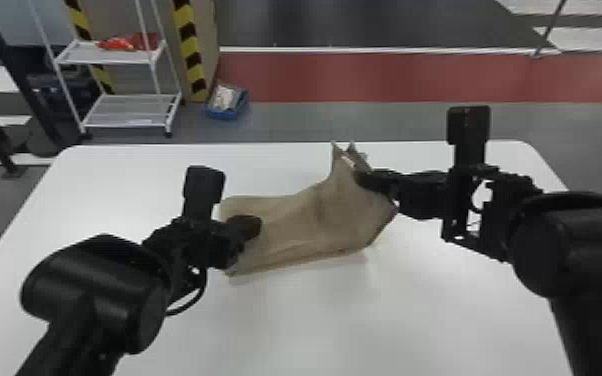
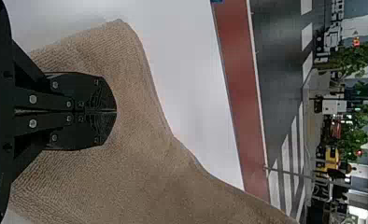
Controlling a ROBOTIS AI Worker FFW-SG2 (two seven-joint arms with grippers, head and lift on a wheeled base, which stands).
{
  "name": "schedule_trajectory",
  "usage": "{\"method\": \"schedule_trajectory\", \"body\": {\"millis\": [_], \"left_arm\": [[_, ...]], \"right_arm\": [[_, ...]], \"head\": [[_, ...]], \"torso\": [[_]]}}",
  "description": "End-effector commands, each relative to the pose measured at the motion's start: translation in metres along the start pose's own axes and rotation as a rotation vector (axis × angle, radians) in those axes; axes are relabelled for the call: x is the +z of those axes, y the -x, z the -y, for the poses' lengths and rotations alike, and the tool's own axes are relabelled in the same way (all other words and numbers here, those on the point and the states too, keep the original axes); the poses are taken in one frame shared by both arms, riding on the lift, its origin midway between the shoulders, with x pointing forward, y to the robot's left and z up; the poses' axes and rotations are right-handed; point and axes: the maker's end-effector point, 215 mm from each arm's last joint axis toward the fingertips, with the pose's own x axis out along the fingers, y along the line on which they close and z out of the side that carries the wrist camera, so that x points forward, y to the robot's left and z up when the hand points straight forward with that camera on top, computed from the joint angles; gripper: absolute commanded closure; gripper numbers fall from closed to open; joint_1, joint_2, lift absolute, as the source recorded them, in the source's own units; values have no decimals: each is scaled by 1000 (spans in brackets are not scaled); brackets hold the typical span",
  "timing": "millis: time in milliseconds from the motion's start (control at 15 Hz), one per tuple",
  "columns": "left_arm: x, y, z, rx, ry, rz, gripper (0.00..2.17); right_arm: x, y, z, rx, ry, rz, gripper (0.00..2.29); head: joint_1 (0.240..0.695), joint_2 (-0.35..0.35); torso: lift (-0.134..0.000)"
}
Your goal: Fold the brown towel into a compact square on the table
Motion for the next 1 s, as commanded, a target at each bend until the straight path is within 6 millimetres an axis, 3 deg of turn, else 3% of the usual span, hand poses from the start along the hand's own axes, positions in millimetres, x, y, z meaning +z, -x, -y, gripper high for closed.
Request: {"method": "schedule_trajectory", "body": {"millis": [0, 467, 600, 733, 933], "left_arm": [[0, -4, 10, -13, -6, -4, 1912], [-12, -8, 38, -50, -13, -44, 1912], [-12, 0, 36, -48, 2, -31, 1912], [13, 23, 22, -37, 24, 31, 1912], [23, 49, 1, -18, 43, 66, 1912]], "right_arm": [[0, -13, -34, 44, 17, -31, 1393], [14, -38, -102, 107, 48, -27, 1393], [12, -39, -93, 70, 72, -34, 1389], [7, -37, -82, 50, 73, -41, 1393], [12, -32, -64, 23, 68, -34, 1393]], "head": [[695, 23], [695, 80], [695, 90], [695, 94], [695, 98]], "torso": [[-128], [-128], [-128], [-128], [-128]]}}
